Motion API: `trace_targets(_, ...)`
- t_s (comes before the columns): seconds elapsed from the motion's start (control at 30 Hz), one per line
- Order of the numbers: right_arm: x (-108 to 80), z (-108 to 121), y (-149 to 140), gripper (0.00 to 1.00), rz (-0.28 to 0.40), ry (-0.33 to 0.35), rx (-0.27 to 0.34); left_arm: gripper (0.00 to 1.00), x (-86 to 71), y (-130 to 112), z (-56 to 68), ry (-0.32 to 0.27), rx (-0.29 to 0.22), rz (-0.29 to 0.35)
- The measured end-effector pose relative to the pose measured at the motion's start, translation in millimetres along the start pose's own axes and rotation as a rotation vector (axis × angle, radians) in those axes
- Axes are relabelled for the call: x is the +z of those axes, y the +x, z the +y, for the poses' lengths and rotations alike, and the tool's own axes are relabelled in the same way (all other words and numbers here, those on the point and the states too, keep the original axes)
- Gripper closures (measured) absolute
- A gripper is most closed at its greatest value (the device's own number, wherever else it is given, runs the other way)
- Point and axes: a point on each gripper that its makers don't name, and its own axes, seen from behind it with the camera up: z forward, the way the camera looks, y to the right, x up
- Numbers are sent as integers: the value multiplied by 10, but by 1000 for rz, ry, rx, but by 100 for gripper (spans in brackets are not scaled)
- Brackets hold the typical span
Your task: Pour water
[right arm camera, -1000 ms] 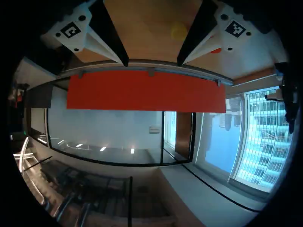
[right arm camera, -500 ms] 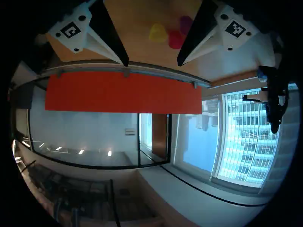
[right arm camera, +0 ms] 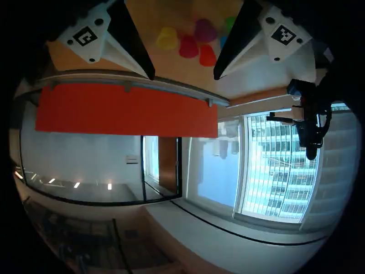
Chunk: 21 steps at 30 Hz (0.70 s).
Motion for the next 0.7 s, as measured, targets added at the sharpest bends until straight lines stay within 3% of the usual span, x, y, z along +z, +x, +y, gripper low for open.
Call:
trace_targets(0.4,-23,-249,-133,1,-67,94,0,12,70,-195,96,-56,22,-65)
trace_targets(0.7,-48,-367,-335,1,-130,132,-35,12,120,-386,120,-80,39,-107)
